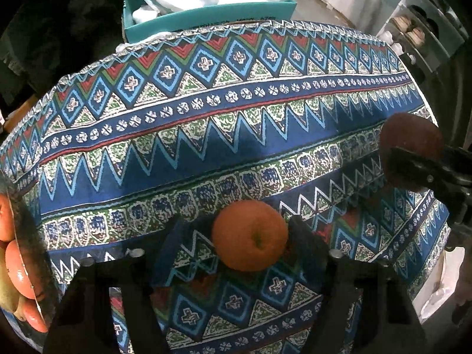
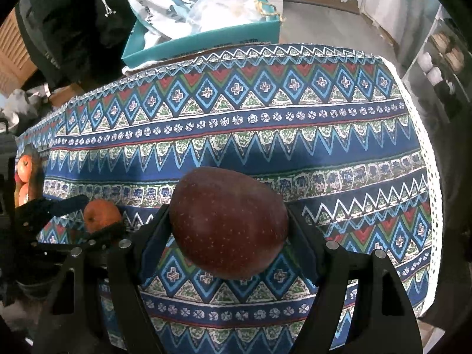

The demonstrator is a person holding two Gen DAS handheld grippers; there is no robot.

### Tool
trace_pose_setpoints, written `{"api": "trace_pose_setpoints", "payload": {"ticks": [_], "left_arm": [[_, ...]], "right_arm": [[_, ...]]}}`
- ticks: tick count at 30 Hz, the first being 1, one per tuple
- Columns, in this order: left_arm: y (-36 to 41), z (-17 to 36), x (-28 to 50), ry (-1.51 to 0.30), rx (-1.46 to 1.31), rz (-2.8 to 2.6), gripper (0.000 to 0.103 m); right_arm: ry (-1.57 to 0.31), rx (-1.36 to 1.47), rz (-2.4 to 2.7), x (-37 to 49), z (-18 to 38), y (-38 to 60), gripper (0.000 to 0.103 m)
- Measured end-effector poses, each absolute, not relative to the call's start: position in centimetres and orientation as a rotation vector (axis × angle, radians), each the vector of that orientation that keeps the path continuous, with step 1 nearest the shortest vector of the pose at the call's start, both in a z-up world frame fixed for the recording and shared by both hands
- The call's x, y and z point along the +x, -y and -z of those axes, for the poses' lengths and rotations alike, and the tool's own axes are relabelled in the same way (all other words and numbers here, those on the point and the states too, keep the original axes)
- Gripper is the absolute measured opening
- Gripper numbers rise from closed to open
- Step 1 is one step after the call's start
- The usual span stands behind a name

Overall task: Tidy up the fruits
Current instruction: 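Lift the tangerine with left tool while right tool lifts the red apple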

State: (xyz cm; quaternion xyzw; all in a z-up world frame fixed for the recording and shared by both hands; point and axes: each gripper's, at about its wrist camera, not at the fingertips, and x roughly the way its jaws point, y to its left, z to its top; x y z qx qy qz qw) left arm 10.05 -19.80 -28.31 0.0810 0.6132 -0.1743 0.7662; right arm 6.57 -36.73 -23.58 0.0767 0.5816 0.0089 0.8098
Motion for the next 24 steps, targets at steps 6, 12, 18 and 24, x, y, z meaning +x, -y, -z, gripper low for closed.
{"api": "trace_pose_setpoints", "payload": {"ticks": [6,12,18,24], "left_arm": [[20.6,28.5,9.5,-1.315,0.211,0.416,0.047],[20.6,27.2,9.0,-1.275,0.207,0.432,0.047],[19.7,25.0,9.0,-1.24,0.175,0.427,0.047],[18.3,23.0,8.7,-1.206,0.139,0.416,0.047]], "right_arm": [[-1.247,0.165,-0.023,6.6,23.9,36.6,0.076],[-1.238,0.162,-0.032,6.7,23.5,36.3,0.076],[-1.207,0.156,-0.042,6.8,22.3,35.8,0.076],[-1.173,0.139,-0.067,6.8,20.7,34.6,0.076]]}}
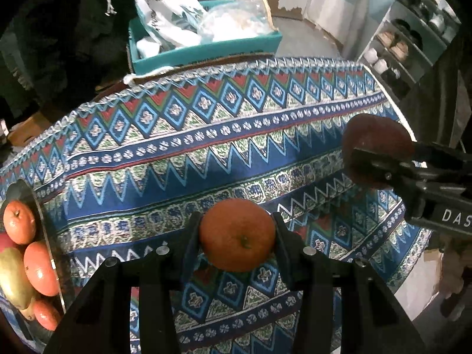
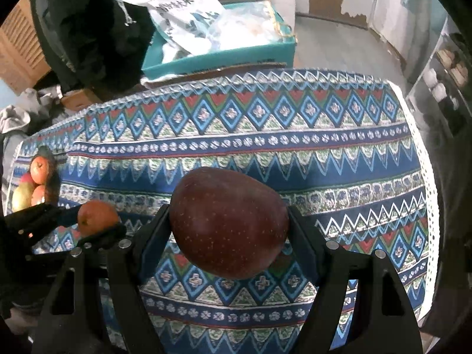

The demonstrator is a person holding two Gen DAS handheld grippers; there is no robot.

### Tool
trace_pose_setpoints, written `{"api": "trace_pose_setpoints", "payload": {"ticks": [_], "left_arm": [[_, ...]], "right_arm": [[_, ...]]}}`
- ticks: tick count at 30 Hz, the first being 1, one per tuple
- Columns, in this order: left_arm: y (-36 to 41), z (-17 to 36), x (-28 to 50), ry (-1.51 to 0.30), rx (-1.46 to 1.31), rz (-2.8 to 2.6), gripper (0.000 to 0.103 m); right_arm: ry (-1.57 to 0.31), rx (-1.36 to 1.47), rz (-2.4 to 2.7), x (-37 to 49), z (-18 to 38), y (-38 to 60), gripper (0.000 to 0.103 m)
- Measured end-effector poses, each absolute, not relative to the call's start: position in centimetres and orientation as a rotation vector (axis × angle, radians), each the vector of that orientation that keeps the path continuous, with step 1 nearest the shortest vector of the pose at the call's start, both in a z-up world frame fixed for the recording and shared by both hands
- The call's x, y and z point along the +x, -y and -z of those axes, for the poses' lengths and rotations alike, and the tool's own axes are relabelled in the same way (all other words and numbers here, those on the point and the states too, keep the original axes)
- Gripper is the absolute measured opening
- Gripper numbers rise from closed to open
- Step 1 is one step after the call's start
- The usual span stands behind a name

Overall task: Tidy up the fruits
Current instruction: 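Lift the tangerine with left tool while right tool lifts the red apple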

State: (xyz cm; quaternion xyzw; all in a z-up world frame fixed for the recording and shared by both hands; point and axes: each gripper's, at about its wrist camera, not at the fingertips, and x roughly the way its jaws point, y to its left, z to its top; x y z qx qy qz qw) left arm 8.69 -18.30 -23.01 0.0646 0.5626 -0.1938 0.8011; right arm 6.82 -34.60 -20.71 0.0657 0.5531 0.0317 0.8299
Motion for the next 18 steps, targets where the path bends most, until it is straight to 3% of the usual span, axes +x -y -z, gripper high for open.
{"api": "trace_pose_setpoints", "payload": {"ticks": [18], "left_arm": [[13.5,17.4,7.4,-1.093,0.054,0.356,0.047]], "right_arm": [[-1.068,0.075,-0.148,6.2,15.1,30.2,0.076]]}}
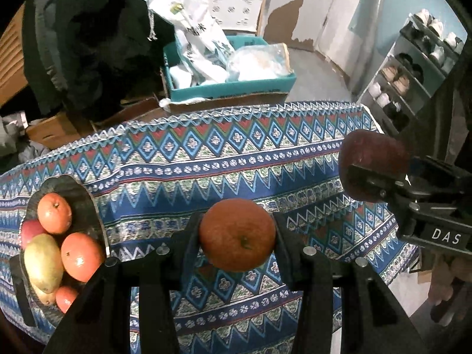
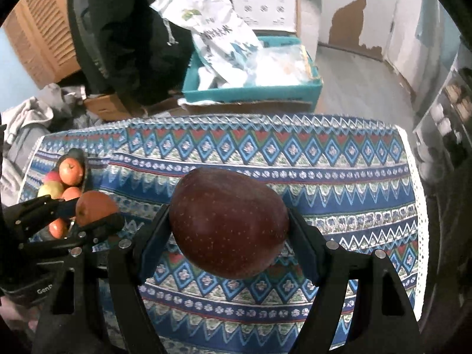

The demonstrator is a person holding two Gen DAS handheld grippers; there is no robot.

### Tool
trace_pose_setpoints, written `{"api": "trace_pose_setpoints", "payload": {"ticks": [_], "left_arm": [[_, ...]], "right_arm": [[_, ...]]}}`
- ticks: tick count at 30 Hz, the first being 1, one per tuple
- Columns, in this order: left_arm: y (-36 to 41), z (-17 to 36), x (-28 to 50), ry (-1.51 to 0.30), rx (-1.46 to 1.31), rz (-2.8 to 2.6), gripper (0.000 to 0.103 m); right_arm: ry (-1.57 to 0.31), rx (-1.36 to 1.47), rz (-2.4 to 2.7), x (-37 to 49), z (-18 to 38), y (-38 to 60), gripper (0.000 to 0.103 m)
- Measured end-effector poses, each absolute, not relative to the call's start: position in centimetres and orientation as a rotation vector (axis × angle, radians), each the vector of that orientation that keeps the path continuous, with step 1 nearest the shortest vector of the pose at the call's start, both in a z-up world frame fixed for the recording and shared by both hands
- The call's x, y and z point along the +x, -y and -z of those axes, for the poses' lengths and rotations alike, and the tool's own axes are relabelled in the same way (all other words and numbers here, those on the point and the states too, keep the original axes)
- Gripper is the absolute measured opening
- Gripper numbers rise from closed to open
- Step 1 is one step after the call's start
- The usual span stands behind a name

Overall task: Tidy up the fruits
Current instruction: 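Lift the tangerine with left tool while right tool lifts the red apple, then carry the tangerine over the glass bowl with left tool while right tool carries the apple there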

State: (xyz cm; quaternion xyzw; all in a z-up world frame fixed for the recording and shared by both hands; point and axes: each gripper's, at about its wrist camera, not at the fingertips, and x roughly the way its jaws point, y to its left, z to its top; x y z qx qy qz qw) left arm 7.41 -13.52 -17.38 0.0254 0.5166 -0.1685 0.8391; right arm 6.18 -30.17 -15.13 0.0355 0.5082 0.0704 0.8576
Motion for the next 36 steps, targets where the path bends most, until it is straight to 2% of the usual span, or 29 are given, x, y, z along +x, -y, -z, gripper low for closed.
{"api": "trace_pose_setpoints", "payload": {"ticks": [17,36], "left_arm": [[6.4,14.6,6.2,-1.03,-0.028,0.251,0.047],[-1.9,16.8,4.1,-1.067,-0.07,0.102,0.047]], "right_arm": [[-1.026,0.031,-0.253,6.1,12.7,24.4,0.076],[-1.044,-0.008,-0.37,7.9,13.1,16.3,0.076]]}}
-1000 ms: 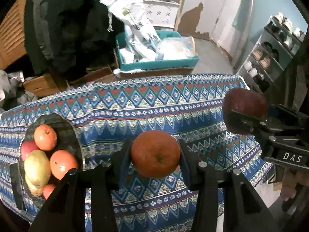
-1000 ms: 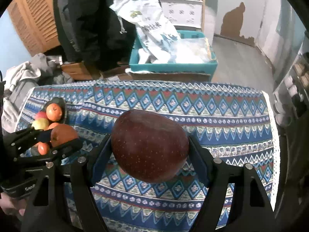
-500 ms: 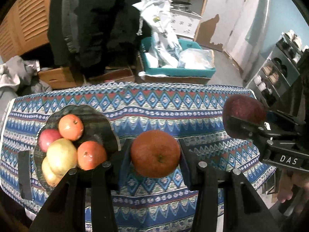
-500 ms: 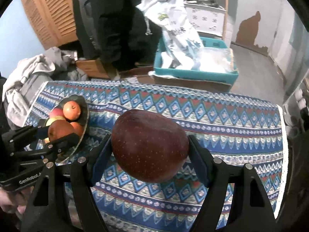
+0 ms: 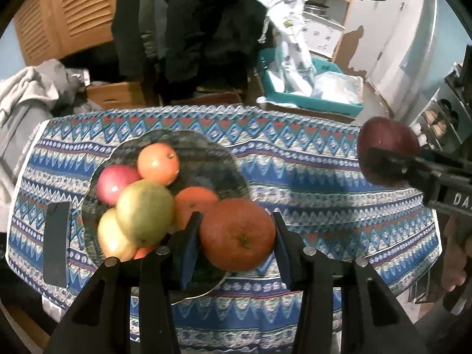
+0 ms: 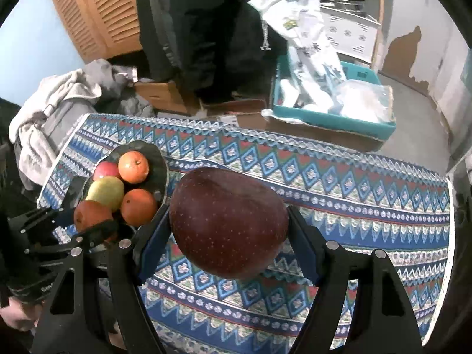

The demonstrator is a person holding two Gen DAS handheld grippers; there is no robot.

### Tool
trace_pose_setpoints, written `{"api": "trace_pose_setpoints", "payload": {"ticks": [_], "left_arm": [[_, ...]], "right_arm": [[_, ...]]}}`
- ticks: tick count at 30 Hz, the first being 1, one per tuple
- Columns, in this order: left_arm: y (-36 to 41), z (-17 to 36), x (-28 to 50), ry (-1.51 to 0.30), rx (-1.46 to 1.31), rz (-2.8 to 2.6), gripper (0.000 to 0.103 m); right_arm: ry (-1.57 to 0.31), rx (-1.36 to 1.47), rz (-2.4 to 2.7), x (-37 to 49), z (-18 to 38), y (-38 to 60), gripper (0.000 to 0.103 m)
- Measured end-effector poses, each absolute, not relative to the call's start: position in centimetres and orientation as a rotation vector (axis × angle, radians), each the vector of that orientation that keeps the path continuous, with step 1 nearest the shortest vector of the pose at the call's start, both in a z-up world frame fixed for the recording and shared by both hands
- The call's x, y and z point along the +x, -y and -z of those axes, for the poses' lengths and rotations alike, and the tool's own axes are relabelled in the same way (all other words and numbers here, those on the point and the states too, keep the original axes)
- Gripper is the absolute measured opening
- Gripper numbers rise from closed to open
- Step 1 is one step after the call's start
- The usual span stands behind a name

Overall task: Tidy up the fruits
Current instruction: 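Carry the tangerine over the glass bowl with left tool while right tool carries the apple there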

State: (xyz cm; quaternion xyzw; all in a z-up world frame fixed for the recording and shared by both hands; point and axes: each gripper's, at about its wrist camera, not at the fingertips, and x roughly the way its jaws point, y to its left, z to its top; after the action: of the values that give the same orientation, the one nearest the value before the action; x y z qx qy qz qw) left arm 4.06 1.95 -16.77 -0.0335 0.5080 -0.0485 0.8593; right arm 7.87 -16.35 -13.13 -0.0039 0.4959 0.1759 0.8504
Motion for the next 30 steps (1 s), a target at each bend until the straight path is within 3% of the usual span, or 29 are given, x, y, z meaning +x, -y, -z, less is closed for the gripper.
{"api": "trace_pose_setpoints", "payload": {"ticks": [30], "left_arm": [[-6.1,22.1,4.2,-1.191,-0.094,0.04,0.048]], "right_arm": [[-1.119,-0.066,-0.5,9.6,15.4,7.3,0.076]]}}
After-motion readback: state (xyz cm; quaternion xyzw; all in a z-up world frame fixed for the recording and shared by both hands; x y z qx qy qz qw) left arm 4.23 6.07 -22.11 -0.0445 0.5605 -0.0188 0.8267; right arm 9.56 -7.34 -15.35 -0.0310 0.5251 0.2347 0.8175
